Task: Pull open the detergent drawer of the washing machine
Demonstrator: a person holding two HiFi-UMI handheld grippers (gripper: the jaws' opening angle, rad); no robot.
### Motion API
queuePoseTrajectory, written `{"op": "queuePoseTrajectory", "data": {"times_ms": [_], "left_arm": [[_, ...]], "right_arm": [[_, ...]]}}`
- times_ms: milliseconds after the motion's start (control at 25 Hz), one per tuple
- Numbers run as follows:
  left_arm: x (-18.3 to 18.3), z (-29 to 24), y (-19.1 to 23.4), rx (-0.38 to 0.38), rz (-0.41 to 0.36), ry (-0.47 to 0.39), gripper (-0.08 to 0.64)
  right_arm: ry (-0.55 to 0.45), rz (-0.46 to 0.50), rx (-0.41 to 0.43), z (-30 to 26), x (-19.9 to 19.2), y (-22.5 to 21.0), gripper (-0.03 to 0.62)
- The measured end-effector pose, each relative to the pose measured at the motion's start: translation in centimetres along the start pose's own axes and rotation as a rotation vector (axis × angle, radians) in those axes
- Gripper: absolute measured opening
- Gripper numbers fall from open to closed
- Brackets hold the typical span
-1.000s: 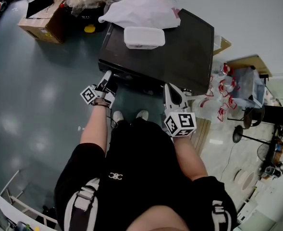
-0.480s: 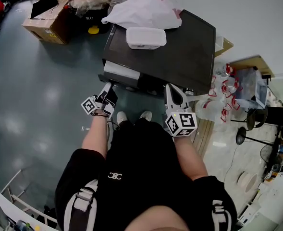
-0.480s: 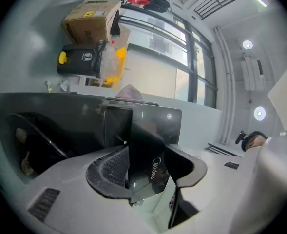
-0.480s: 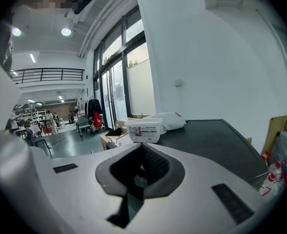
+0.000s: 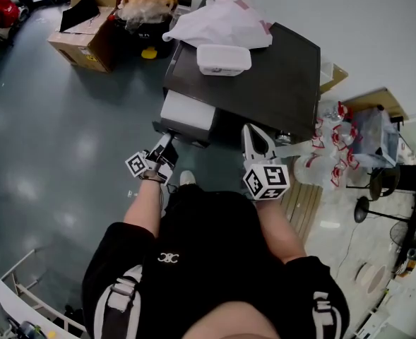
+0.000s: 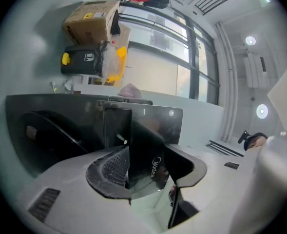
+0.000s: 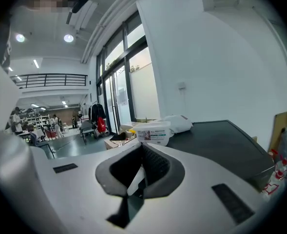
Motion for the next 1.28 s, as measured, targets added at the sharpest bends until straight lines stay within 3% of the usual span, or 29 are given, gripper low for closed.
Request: {"op": "queuePoseTrajectory", "data": {"times_ms": [440, 880, 1280], "left_arm": [[-1.2, 4.2, -2.2, 0.043, -0.006, -0.021, 0.221], [-3.0, 9.7, -4.3, 0.026, -0.017, 0.004, 0.219], [-4.4, 14.6, -7.6, 0.084, -0.030, -0.015, 0.219]], "right_arm": [[0.009, 0.015, -0.002, 3.6, -0.4, 0.6, 0.002], [-0.011, 0.007, -0.006, 7.8, -2.2, 3.3, 0.002], [-0.079, -0.033, -0.055, 16.3, -5.0, 6.8, 0.002]]}}
Point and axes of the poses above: the fingertips, and each gripper's own axes: z backward along the fingers, y to its left, x out of its top, the point moved 5 cm from there along z, backward along the fingers, and after that the axes turned 15 degrees about -z, right-handed, at the moved point
